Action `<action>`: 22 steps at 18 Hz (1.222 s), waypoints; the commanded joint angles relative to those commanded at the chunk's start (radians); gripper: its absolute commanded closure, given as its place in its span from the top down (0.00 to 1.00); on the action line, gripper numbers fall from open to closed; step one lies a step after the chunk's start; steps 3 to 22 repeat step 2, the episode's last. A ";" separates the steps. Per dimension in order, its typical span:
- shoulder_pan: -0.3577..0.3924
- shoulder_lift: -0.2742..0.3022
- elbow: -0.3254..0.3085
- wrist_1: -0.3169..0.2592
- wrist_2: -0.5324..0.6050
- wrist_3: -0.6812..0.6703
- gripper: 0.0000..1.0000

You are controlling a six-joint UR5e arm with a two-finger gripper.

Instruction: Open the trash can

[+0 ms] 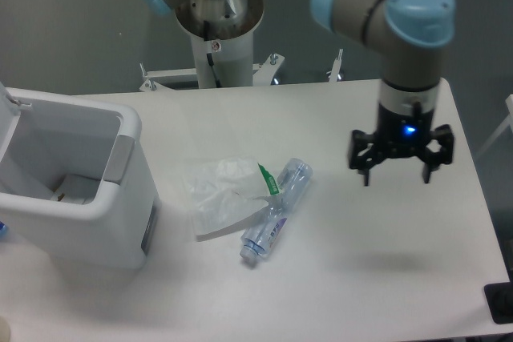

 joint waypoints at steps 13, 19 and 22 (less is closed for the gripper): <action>-0.003 -0.003 -0.012 -0.009 0.043 0.088 1.00; -0.003 -0.003 -0.012 -0.009 0.043 0.088 1.00; -0.003 -0.003 -0.012 -0.009 0.043 0.088 1.00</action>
